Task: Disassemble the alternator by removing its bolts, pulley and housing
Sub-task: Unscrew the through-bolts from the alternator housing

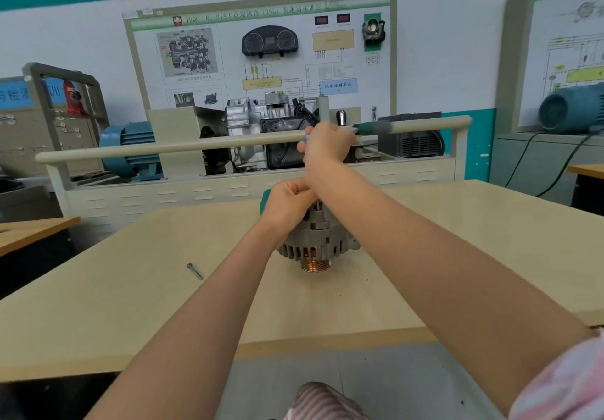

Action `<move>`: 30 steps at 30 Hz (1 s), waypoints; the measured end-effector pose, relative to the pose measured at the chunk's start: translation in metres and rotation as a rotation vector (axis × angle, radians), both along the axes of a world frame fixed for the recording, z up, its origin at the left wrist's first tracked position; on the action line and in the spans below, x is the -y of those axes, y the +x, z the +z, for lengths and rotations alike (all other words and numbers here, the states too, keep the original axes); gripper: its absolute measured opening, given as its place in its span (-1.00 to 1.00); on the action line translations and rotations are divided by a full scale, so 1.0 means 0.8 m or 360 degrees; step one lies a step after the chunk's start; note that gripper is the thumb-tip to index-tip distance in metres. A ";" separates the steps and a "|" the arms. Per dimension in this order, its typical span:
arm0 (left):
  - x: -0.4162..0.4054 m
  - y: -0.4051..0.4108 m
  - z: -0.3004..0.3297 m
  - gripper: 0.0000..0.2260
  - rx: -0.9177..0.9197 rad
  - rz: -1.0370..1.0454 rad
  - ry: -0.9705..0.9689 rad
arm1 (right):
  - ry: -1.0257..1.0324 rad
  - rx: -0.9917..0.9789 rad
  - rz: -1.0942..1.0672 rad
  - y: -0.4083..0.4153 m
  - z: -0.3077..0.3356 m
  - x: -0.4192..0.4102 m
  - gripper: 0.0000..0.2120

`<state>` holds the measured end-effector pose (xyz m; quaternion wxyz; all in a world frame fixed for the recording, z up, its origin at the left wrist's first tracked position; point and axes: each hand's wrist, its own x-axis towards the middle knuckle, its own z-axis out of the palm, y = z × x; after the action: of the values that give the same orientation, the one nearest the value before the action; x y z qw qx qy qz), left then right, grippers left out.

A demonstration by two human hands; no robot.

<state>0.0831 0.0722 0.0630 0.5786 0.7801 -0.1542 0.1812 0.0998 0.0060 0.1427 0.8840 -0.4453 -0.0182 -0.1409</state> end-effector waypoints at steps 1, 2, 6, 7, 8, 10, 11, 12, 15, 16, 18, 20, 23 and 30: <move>0.000 -0.001 0.000 -0.69 0.0000 -0.0066 -0.0020 | -0.0080 -0.0063 0.0221 0.001 0.002 0.006 -0.83; 0.000 -0.002 0.001 -0.80 -0.0011 -0.0123 -0.0035 | -0.0159 -0.0122 0.0523 0.002 0.005 0.015 -0.77; -0.006 0.002 0.004 -0.91 -0.0077 -0.0166 -0.0003 | -0.0170 -0.0111 0.1204 0.012 0.007 0.042 -0.75; -0.006 0.002 0.004 -0.91 -0.0070 -0.0159 -0.0006 | -0.0120 -0.0129 0.1191 0.011 0.007 0.042 -0.75; -0.005 0.002 0.003 -0.91 -0.0056 -0.0147 -0.0009 | -0.0052 -0.0149 0.1083 0.010 0.006 0.038 -0.74; -0.002 0.002 0.001 -0.88 -0.0011 -0.0115 -0.0018 | 0.0071 -0.0136 0.0588 0.003 0.001 0.026 -0.76; 0.000 0.000 0.001 -0.83 0.0015 -0.0090 -0.0021 | 0.0117 -0.0084 0.0265 0.000 -0.002 0.018 -0.81; 0.000 0.000 0.000 -0.77 0.0033 -0.0056 -0.0022 | 0.0161 -0.0021 0.0004 -0.001 -0.004 0.011 -0.89; 0.000 -0.002 0.001 -0.82 0.0009 -0.0048 -0.0021 | -0.0015 -0.0048 0.0033 -0.001 0.000 0.008 -0.84; 0.000 -0.003 0.002 -0.89 -0.0020 -0.0077 -0.0028 | -0.0163 -0.0094 0.0266 0.000 0.004 0.014 -0.82; -0.002 -0.004 0.004 -0.90 -0.0075 -0.0109 -0.0037 | -0.0341 -0.0120 0.0853 0.004 0.010 0.027 -0.78; -0.004 -0.002 0.003 -0.90 -0.0095 -0.0110 -0.0009 | -0.0338 -0.0064 0.1264 0.007 0.010 0.038 -0.77; -0.004 -0.003 0.003 -0.90 -0.0089 -0.0137 -0.0021 | -0.0255 -0.0059 0.1335 0.009 0.006 0.042 -0.76; -0.001 -0.003 -0.003 -0.56 0.0003 0.0141 0.0106 | 0.0229 0.0102 -0.0110 -0.014 -0.007 -0.003 -0.96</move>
<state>0.0810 0.0727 0.0608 0.5434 0.8049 -0.1259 0.2022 0.0890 0.0080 0.1373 0.9073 -0.3762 -0.0210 -0.1866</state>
